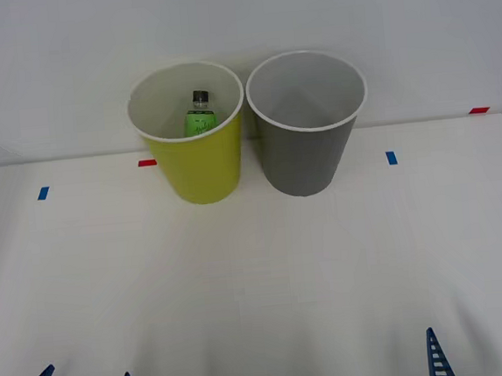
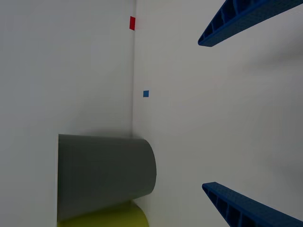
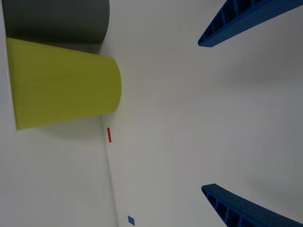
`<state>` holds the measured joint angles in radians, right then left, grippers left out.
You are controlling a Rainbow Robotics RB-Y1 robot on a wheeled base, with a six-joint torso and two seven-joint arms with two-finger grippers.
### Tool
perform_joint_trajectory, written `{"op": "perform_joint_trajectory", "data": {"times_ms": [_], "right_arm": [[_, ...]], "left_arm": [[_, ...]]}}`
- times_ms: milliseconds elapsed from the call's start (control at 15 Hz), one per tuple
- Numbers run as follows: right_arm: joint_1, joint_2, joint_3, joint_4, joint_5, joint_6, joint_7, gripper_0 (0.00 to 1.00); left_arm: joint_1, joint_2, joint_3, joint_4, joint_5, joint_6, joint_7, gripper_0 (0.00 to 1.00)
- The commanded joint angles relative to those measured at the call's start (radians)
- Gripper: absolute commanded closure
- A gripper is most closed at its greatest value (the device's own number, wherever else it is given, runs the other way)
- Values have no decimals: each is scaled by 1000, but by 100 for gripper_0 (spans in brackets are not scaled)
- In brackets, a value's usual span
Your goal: Put cans in the gray bin and PET bottles in the light green bin.
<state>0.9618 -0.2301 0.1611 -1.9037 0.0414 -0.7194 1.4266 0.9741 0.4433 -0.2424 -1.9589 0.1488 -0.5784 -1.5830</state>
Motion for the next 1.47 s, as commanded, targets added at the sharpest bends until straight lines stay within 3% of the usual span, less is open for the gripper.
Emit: {"op": "perform_joint_trajectory", "data": {"times_ms": [67, 1467], "right_arm": [[0, 0, 0, 0, 0, 0, 0, 0], [0, 0, 0, 0, 0, 0, 0, 0]], "left_arm": [[0, 0, 0, 0, 0, 0, 0, 0], [0, 0, 0, 0, 0, 0, 0, 0]]}}
